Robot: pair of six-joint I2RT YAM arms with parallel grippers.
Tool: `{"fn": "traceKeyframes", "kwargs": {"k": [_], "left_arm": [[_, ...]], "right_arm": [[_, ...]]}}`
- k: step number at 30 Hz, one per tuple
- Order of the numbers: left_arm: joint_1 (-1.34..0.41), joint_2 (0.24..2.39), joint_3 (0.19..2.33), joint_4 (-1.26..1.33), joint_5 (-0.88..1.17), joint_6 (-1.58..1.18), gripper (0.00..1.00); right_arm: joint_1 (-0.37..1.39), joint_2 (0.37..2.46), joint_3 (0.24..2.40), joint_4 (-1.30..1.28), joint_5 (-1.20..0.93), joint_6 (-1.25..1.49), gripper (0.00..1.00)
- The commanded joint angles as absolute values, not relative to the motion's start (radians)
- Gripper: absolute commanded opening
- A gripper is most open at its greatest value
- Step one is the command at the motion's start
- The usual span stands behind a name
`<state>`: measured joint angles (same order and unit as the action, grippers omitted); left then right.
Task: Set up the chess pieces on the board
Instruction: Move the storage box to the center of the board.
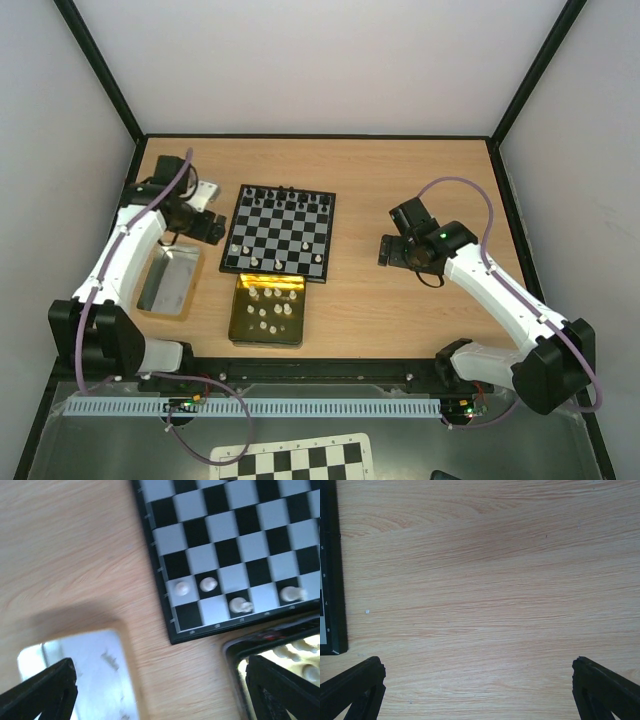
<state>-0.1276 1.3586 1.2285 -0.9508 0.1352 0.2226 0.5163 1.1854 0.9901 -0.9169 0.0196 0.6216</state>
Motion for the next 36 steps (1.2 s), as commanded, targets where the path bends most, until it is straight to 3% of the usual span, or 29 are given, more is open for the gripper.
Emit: {"fn": "traceKeyframes", "kwargs": {"k": [1,4,9,11,24,36], "left_arm": [[-0.016,1.350,1.200,-1.039,0.094,0.293,0.87],[0.059,1.325,1.154,-1.050,0.070,0.333,0.75],[0.172,1.313,1.090,-1.040,0.058,0.387,0.43],[0.191,1.320,1.066,-1.024,0.052,0.395,0.38],[0.196,1.462,0.955,-0.835,0.018,0.364,0.37],[0.197,1.699,1.072,-0.698,-0.069,0.336,0.42]], "right_arm": [[0.512,1.167,0.972,-0.927,0.010,0.631,0.98],[0.512,1.156,0.950,-0.913,0.005,0.631,0.98],[0.512,1.137,0.914,-0.893,-0.019,0.657,0.97],[0.512,1.130,0.905,-0.891,-0.023,0.660,0.98],[0.512,1.098,0.891,-0.907,-0.016,0.678,0.98],[0.512,1.078,0.877,-0.912,-0.025,0.697,0.98]]}}
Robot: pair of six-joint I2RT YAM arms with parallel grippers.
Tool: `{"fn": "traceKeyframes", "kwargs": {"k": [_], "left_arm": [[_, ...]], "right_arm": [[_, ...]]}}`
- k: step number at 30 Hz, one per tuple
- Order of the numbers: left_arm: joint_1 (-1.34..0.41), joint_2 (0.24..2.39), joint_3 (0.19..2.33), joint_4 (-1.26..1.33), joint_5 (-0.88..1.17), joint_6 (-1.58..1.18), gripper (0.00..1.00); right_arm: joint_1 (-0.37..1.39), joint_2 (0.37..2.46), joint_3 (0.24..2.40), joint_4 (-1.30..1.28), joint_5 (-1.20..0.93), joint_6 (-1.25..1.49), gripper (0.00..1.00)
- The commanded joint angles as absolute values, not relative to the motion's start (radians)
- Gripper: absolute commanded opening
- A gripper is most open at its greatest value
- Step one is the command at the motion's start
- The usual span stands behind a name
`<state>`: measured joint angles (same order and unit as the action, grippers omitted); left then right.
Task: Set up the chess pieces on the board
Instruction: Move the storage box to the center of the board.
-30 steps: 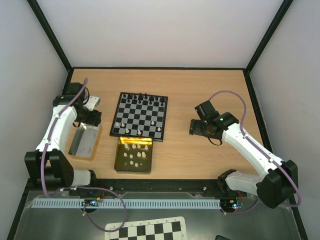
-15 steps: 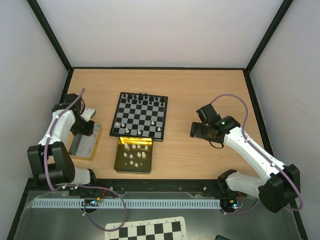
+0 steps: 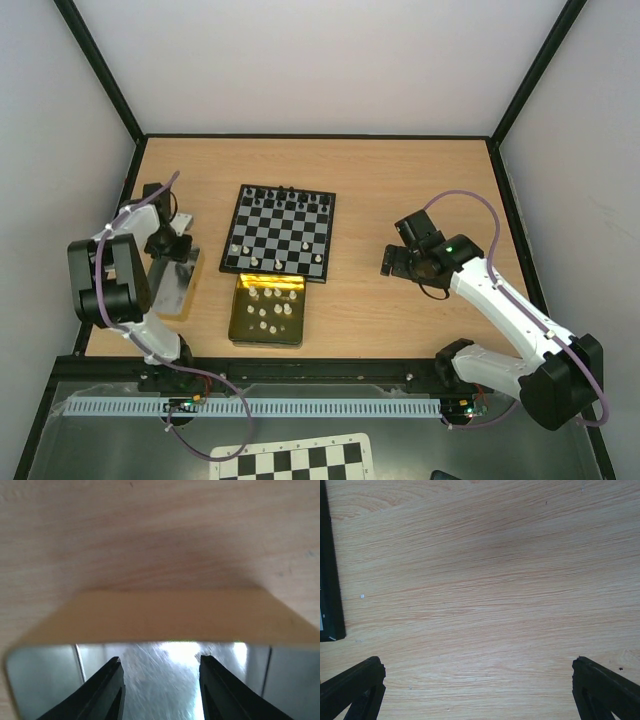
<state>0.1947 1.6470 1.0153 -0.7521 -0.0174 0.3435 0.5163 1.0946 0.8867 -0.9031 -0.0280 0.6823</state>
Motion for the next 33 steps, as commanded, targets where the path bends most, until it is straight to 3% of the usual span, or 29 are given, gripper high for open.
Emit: {"fn": "traceKeyframes", "kwargs": {"k": [1,18,26,33], "left_arm": [[0.198,1.715,1.087,-0.695,-0.070,0.337,0.42],[0.285,1.936,1.397,-0.721,-0.146,0.402,0.43],[0.330,1.929,1.354,-0.687,-0.174,0.446,0.43],[0.306,1.858,1.413,-0.731,-0.068,0.450,0.52]], "right_arm": [[0.512,1.078,0.877,-0.913,-0.024,0.697,0.98],[0.512,1.107,0.883,-0.918,-0.019,0.686,0.97],[0.512,1.126,0.876,-0.902,-0.020,0.678,0.98],[0.513,1.146,0.877,-0.878,-0.041,0.677,0.98]]}}
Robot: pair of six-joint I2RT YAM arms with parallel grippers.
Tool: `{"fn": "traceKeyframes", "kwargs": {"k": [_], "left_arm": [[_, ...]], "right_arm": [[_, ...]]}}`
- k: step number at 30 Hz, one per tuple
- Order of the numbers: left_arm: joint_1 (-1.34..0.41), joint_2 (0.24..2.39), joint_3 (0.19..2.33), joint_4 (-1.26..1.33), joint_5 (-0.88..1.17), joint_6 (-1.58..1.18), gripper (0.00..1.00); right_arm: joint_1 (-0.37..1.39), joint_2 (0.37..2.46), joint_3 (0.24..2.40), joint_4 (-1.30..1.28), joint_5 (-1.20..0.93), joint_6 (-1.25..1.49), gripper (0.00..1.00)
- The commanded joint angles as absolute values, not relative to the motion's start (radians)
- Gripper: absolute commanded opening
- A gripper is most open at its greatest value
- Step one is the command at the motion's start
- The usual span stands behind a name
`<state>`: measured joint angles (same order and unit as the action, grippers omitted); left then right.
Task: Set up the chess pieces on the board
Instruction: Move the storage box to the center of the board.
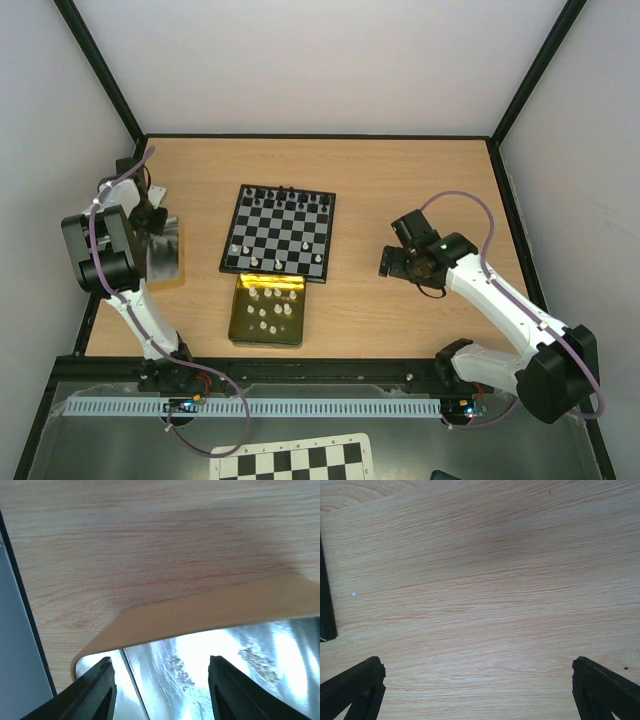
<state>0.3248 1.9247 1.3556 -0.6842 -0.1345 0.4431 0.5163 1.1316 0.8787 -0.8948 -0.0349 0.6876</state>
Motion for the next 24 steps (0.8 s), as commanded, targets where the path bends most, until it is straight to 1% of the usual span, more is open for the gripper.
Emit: {"fn": "traceKeyframes", "kwargs": {"k": [1,5,9,12,16,19,24], "left_arm": [[0.300,1.848,1.440,-0.753,-0.048,0.443,0.52],[0.274,1.795,1.527,-0.836,0.005,0.422,0.52],[0.242,1.720,1.542,-0.915,0.043,0.420,0.51],[0.194,1.651,1.500,-0.984,0.072,0.436,0.49],[0.115,1.548,1.381,-1.022,0.066,0.455,0.48],[0.101,1.504,1.311,-1.012,0.064,0.437,0.48],[0.101,1.486,1.271,-0.970,0.043,0.375,0.49]], "right_arm": [[0.513,1.149,0.883,-0.876,-0.041,0.676,0.98],[0.512,1.164,0.909,-0.882,-0.038,0.669,0.98],[0.514,1.163,0.914,-0.884,-0.037,0.667,0.98],[0.513,1.165,0.920,-0.886,-0.056,0.664,0.98],[0.522,1.189,0.951,-0.884,-0.117,0.652,0.99],[0.588,1.242,1.011,-0.880,-0.145,0.659,1.00],[0.759,1.379,1.144,-0.868,-0.157,0.730,0.96]]}}
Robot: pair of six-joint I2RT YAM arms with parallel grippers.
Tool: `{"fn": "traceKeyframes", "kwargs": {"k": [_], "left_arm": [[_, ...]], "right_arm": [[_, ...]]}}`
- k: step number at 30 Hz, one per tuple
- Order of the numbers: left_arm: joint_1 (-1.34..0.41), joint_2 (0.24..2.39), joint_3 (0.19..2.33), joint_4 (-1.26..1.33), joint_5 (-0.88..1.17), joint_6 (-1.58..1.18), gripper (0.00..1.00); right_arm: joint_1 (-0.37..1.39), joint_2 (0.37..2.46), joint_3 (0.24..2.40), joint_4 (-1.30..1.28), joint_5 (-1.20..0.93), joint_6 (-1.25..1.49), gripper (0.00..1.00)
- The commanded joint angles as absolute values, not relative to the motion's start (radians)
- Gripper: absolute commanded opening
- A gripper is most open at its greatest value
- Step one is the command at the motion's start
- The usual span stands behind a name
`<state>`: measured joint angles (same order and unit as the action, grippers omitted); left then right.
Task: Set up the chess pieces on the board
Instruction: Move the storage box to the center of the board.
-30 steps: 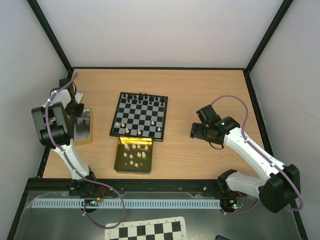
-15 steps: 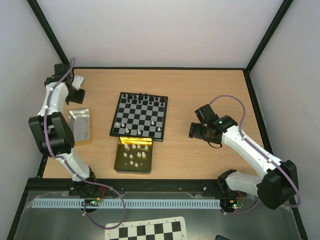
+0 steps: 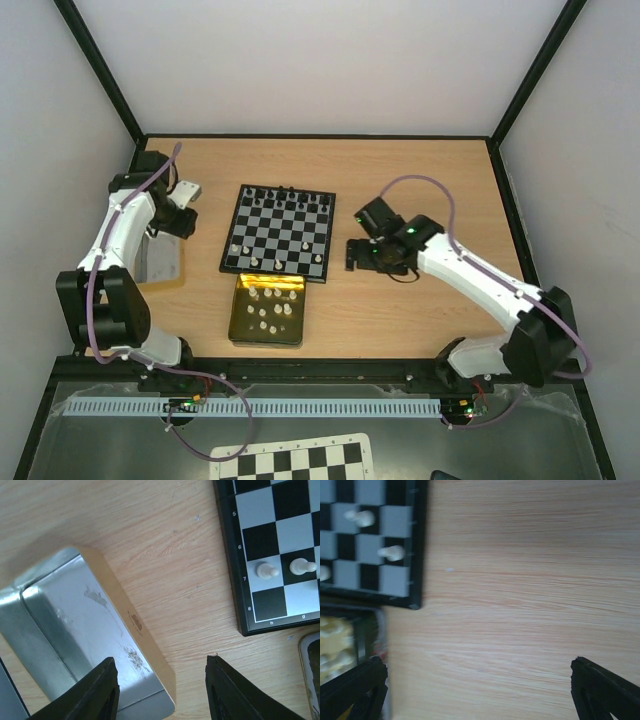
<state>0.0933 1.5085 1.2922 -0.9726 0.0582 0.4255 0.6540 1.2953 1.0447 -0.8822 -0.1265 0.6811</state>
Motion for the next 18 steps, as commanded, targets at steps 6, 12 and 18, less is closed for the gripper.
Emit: {"fn": "traceKeyframes", "kwargs": {"k": [6,12,18], "left_arm": [[0.103,1.490,1.301,-0.937,0.046,0.276,0.49],[0.102,1.498,1.287,-0.917,0.048,0.214,0.48],[0.102,1.478,1.247,-0.904,0.048,0.202,0.48]], "right_arm": [[0.850,1.519,1.203,-0.837,-0.154,0.744,0.85],[0.914,1.629,1.251,-0.793,-0.174,0.750,0.61],[0.939,1.695,1.277,-0.750,-0.214,0.747,0.62]]}}
